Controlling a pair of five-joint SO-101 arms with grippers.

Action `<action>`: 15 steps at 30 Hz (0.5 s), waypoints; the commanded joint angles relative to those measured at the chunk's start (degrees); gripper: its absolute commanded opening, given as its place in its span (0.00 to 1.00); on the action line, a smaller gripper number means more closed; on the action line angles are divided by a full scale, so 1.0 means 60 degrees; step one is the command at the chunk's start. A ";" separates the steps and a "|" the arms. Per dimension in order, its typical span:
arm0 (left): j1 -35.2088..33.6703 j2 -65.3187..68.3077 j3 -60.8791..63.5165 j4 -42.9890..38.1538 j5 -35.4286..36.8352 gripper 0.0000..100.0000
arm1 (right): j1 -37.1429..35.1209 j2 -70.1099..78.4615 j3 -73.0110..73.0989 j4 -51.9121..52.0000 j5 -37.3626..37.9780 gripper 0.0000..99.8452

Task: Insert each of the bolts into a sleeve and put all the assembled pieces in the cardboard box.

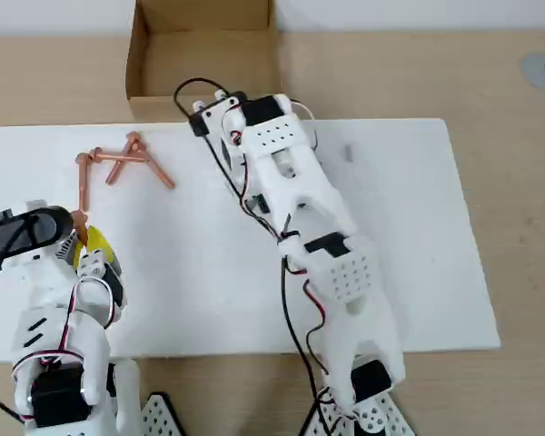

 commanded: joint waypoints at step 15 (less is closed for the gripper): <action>-0.0103 -0.0051 -0.0044 -0.0264 -0.0015 0.01 | 0.0198 0.1179 -0.0051 -0.0176 0.0630 0.22</action>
